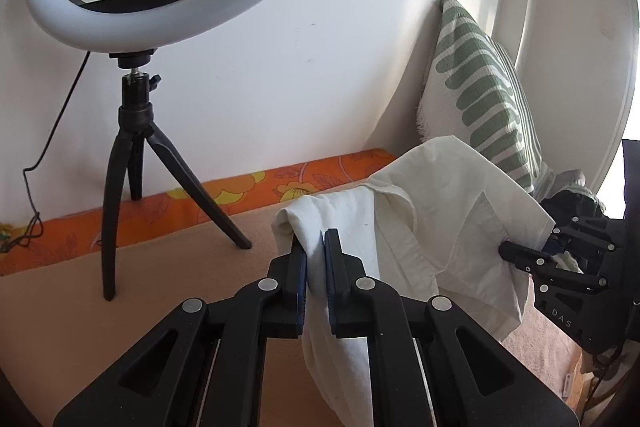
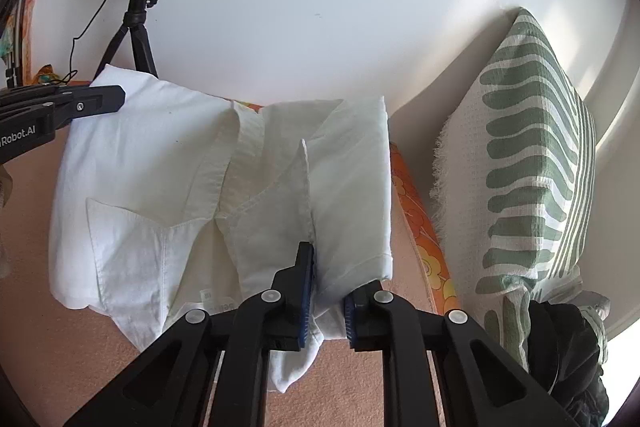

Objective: Fold small clothes

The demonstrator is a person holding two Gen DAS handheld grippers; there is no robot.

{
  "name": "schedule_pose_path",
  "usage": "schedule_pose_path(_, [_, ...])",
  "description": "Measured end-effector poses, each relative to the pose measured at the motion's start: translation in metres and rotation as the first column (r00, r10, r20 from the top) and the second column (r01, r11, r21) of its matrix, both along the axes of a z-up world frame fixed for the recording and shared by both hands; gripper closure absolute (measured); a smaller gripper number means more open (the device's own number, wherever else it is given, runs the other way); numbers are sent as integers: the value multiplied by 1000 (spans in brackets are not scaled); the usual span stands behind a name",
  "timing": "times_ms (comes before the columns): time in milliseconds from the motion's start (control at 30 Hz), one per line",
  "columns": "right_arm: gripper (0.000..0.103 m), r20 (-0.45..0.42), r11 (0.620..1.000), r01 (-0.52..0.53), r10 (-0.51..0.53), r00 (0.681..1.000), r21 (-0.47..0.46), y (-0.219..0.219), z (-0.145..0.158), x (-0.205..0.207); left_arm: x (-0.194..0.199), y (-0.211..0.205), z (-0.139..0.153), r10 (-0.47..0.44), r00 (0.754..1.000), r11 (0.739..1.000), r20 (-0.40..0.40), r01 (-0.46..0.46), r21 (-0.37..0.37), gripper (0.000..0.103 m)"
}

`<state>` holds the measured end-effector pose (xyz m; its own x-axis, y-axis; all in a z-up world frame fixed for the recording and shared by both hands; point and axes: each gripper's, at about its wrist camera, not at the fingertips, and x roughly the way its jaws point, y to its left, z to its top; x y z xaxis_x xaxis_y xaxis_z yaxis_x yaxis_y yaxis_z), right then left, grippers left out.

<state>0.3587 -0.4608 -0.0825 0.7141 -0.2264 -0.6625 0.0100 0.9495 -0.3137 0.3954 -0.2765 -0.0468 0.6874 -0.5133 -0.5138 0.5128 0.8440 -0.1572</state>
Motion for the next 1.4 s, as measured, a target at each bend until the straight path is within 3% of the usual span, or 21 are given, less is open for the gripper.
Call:
schedule_pose_path(67, [83,-3,1000,19,-19,1000,4,-3,-2,2,-2,1,2,3,1000,1000,15,-3,6,93])
schedule_pose_path(133, [71,3,999,40,-40,999,6,-5,-2,1,-5,2,5,3,1000,1000,25,-3,8,90])
schedule_pose_path(167, [69,6,999,41,-41,999,7,-6,-1,0,-7,2,6,-2,1000,1000,23,2,11,83])
schedule_pose_path(233, [49,19,999,44,-44,999,2,-5,1,-4,-7,2,7,-8,1000,1000,15,8,20,62])
schedule_pose_path(267, [46,29,999,45,-45,999,1,-5,3,-6,-9,3,9,-5,1000,1000,18,5,19,51])
schedule_pose_path(533, [19,81,999,52,-52,995,-4,4,16,-23,-21,4,18,-7,999,1000,32,6,30,36])
schedule_pose_path(600, [18,92,999,53,-52,994,-9,8,19,-29,-26,7,21,2,999,999,39,-4,39,30])
schedule_pose_path(867, [10,153,998,48,-53,987,35,27,44,-65,-57,23,45,8,997,999,78,-12,47,26])
schedule_pose_path(1000, [2,189,999,34,-40,981,34,42,57,-87,-79,34,56,14,995,999,98,-18,43,22])
schedule_pose_path(1400, [0,253,995,-3,-23,967,101,81,90,-157,-146,83,79,16,990,998,141,-24,50,21])
